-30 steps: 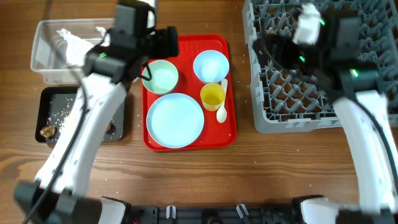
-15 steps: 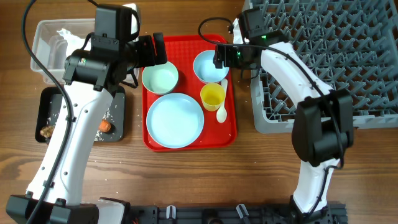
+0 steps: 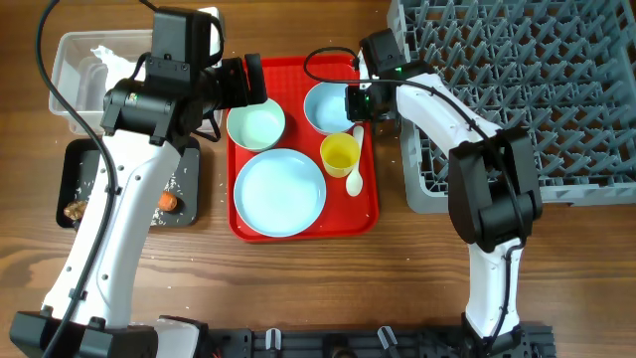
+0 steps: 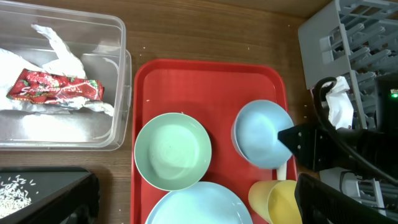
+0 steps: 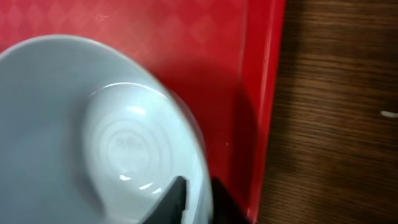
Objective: Sort waste into correct bins and load items into the dishwasher rack
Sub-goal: 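Grasp the light blue bowl on the red tray with the right gripper, then lower the light blue bowl into the grey rack and release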
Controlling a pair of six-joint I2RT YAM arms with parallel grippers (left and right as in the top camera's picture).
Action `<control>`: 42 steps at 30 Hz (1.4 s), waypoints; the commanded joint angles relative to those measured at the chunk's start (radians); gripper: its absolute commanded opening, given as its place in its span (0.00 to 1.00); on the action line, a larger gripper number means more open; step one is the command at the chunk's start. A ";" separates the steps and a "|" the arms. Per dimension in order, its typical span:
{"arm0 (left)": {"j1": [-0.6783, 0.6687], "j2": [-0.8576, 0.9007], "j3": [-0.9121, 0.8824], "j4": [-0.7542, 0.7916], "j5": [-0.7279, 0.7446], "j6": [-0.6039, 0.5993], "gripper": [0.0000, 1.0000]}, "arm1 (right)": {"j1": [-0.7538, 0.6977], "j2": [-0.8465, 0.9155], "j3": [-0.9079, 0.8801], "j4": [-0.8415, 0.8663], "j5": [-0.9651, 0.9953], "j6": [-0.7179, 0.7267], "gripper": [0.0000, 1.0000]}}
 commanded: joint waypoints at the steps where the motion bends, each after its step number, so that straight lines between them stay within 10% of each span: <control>1: 0.003 0.007 0.000 -0.001 0.005 -0.005 1.00 | -0.003 0.013 0.016 0.003 0.055 0.021 0.04; 10: 0.003 0.007 0.000 -0.001 0.005 -0.005 1.00 | -0.027 -0.306 0.018 -0.004 0.098 0.013 0.04; 16: 0.003 0.007 0.000 -0.001 0.005 -0.005 1.00 | -0.027 -0.536 0.018 0.011 0.591 -0.074 0.04; 21: 0.003 0.007 0.000 -0.001 0.005 -0.005 1.00 | -0.061 -0.446 0.017 0.219 0.956 -0.478 0.04; 30: 0.003 0.007 0.000 -0.001 0.005 -0.005 1.00 | -0.114 -0.146 0.017 0.692 0.974 -1.357 0.04; 42: 0.003 0.007 0.000 -0.001 0.005 -0.005 1.00 | -0.121 -0.039 0.016 0.700 0.970 -1.394 0.04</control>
